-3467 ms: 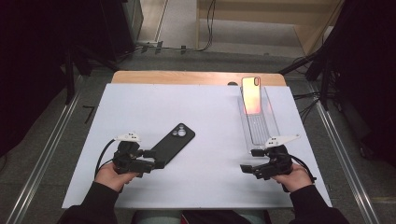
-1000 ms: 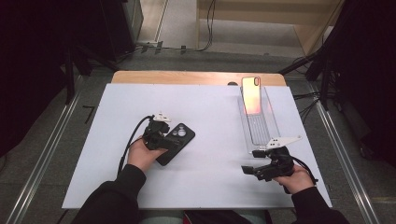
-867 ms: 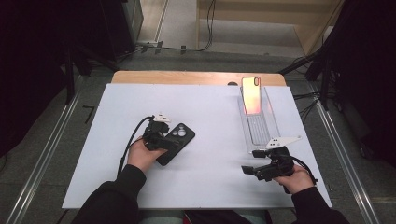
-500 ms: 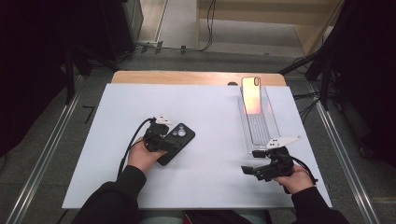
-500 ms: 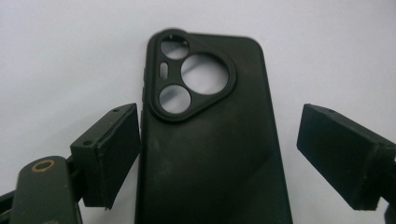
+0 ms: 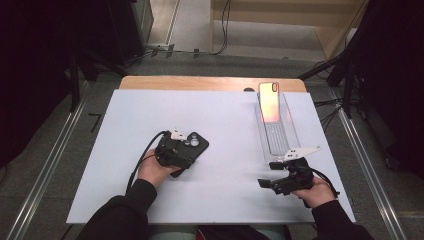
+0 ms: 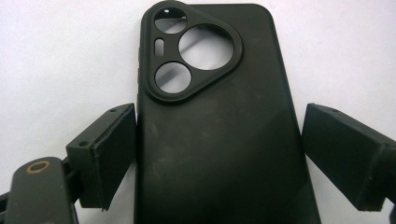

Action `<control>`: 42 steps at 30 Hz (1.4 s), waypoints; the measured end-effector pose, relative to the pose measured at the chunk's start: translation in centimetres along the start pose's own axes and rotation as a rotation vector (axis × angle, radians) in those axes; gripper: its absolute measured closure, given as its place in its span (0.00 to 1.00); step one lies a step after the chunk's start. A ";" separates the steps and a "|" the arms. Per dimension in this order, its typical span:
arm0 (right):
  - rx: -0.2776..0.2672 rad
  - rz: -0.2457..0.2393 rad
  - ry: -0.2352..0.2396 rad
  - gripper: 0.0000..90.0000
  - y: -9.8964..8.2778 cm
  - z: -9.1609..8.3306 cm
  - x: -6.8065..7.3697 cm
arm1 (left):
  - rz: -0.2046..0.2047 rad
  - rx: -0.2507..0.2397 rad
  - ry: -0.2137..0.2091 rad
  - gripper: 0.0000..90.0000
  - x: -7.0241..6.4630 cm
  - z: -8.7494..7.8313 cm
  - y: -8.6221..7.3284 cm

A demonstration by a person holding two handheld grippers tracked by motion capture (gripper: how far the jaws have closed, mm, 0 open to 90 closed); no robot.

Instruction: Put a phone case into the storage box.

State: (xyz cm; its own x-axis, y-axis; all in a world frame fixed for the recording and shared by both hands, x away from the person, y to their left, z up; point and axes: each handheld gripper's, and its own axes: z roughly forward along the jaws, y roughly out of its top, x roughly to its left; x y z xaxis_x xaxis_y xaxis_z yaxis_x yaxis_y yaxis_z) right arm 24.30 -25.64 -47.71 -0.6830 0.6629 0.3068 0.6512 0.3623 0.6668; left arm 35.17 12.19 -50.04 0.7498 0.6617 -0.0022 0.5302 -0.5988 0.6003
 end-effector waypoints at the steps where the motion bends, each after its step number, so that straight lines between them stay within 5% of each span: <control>1: 0.000 0.000 0.002 0.15 0.0 0.0 0.0 | 0.002 -0.002 0.011 0.13 -0.2 0.1 -0.1; 27: 0.012 0.006 0.007 0.15 0.0 0.1 0.0 | -0.009 -0.015 0.034 0.16 -0.4 0.0 -0.2; 31: -0.002 -0.027 -0.007 0.15 0.0 0.1 0.1 | -0.011 -0.015 0.035 0.17 -0.4 0.0 -0.2; 42: -0.043 -0.050 0.006 0.15 0.0 0.0 0.3 | -0.059 -0.022 -0.012 0.17 0.3 -1.5 0.6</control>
State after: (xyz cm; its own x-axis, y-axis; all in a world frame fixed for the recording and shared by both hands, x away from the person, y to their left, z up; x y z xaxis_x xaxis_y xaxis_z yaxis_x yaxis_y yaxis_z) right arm 24.11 -25.41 -47.62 -0.7162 0.6406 0.2768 0.6019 0.3662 0.7097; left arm 35.13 12.69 -48.47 0.7223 0.6899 -0.0480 0.5649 -0.5485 0.6165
